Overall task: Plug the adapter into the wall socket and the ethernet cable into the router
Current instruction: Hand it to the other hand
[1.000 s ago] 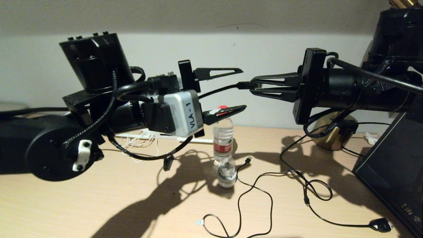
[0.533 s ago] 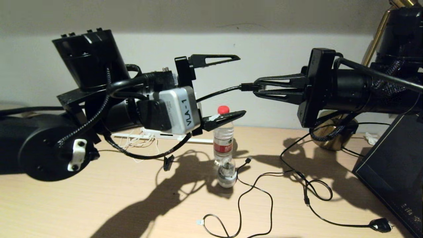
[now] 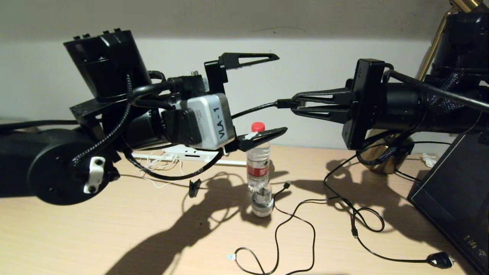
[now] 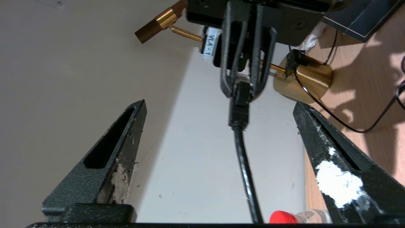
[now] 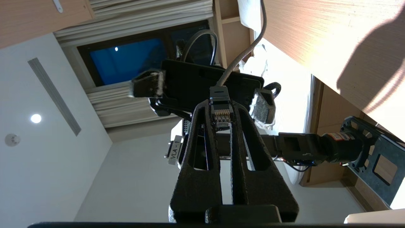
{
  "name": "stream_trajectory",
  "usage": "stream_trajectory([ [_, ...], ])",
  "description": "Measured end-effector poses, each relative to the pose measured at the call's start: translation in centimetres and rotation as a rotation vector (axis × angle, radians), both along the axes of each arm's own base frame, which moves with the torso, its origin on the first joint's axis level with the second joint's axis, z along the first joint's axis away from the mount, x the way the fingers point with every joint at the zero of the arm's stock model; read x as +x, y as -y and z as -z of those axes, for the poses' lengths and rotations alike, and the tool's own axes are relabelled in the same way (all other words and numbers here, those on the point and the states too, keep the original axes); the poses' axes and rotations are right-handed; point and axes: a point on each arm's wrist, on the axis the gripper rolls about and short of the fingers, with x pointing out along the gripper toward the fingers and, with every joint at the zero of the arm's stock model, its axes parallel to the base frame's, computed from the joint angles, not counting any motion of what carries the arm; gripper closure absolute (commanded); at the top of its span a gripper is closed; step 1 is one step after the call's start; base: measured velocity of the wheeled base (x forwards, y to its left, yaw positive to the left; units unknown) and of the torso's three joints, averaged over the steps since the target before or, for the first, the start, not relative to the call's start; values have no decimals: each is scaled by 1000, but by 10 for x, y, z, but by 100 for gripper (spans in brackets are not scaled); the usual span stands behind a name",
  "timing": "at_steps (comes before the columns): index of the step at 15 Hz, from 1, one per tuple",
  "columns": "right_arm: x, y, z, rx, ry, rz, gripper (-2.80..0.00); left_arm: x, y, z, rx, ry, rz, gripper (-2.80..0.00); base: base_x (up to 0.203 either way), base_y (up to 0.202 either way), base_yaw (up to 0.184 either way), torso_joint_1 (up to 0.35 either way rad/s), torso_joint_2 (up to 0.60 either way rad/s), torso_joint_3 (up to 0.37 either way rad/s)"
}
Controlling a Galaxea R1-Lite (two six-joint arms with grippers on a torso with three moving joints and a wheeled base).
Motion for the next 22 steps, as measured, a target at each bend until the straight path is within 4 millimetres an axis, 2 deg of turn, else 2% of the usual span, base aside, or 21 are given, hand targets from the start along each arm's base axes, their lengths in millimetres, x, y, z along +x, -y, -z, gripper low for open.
stream_trajectory([
  [1,0,0,1,-1,-2,0,0,0,0,-1,-9,8,1,0,0,0,0,0,0,0],
  [16,1,-5,3,-5,-7,-11,0,3,4,5,-3,-14,7,0,0,0,0,0,0,0],
  [17,2,-5,3,-5,-8,-11,0,3,4,6,-4,-14,7,-280,0,0,0,0,0,0],
  [22,2,-5,3,-3,-8,-10,0,3,4,5,-5,-11,7,-280,0,0,0,0,0,0],
])
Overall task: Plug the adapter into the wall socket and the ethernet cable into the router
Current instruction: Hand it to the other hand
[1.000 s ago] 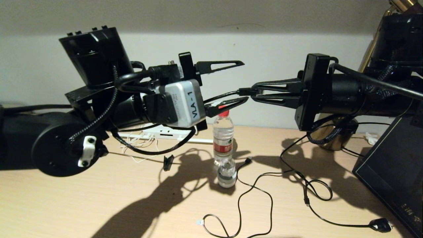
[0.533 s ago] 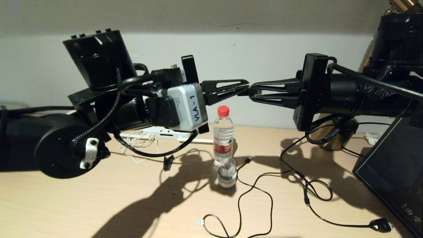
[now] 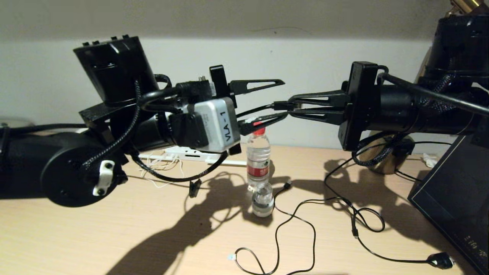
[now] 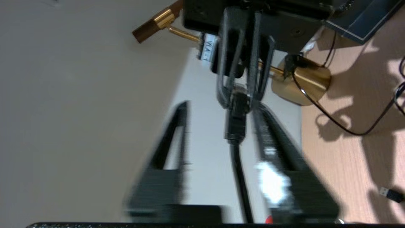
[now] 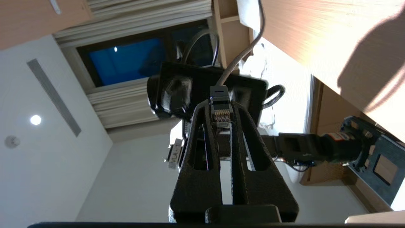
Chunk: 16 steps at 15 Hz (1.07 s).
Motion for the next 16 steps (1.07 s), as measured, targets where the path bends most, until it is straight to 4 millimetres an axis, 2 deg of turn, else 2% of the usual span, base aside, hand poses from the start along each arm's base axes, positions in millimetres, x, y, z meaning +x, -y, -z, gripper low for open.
stream_trajectory([
  [8,-1,1,-2,9,-15,-1,0,5,4,-8,-33,58,0,-280,0,0,0,0,0,0],
  [16,-1,2,-2,8,-17,4,0,10,5,-1,-22,43,-6,-280,0,0,0,0,0,0],
])
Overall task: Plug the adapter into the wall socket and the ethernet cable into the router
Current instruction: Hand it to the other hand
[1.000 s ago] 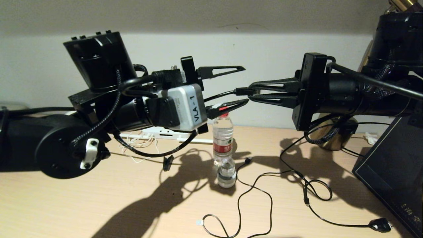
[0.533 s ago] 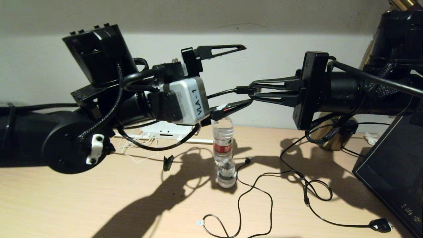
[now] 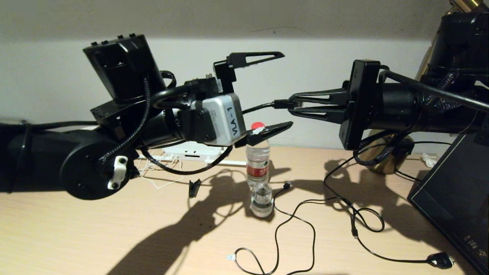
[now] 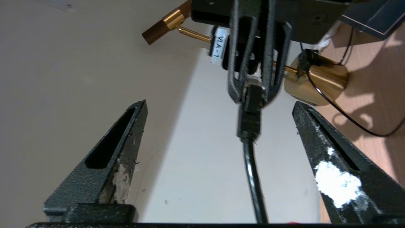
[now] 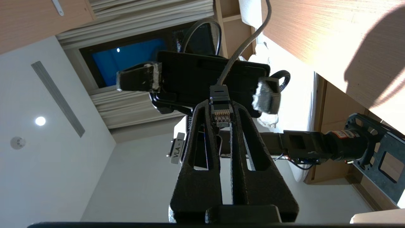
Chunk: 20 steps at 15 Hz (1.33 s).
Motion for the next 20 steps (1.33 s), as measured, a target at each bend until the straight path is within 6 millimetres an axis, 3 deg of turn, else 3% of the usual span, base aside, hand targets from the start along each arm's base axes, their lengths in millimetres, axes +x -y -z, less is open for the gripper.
stream_trajectory([
  [7,-2,2,0,1,2,3,0,0,-5,3,8,-12,-12,-280,0,0,0,0,0,0],
  [8,-2,2,0,1,3,3,0,0,-5,3,7,-12,-12,0,0,0,0,0,0,0],
  [20,-2,2,-1,2,6,4,0,-2,2,6,12,-21,8,0,0,0,0,0,0,0],
])
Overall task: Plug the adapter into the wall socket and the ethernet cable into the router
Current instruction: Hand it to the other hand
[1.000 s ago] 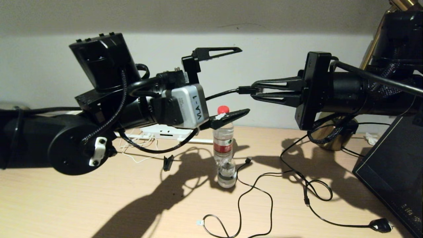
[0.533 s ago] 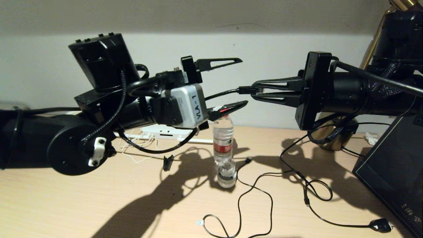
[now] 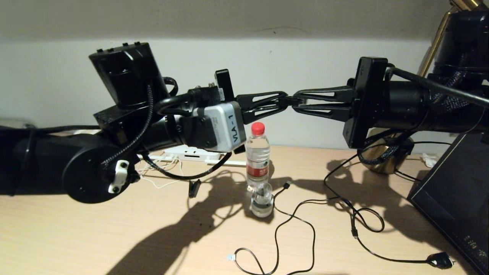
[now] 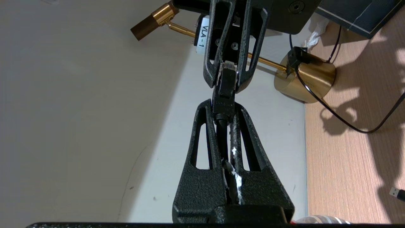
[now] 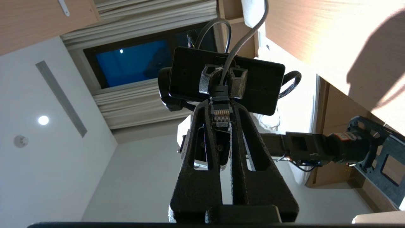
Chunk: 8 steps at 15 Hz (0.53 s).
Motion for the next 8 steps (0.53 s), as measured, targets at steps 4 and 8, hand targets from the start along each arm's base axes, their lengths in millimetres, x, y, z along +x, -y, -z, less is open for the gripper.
stream_trajectory([
  [4,0,0,0,-1,-2,-1,0,-1,1,0,0,0,5,0,0,0,0,0,0,0],
  [8,0,-1,1,-5,6,-2,-280,-2,2,0,-2,3,7,0,0,0,0,0,0,0],
])
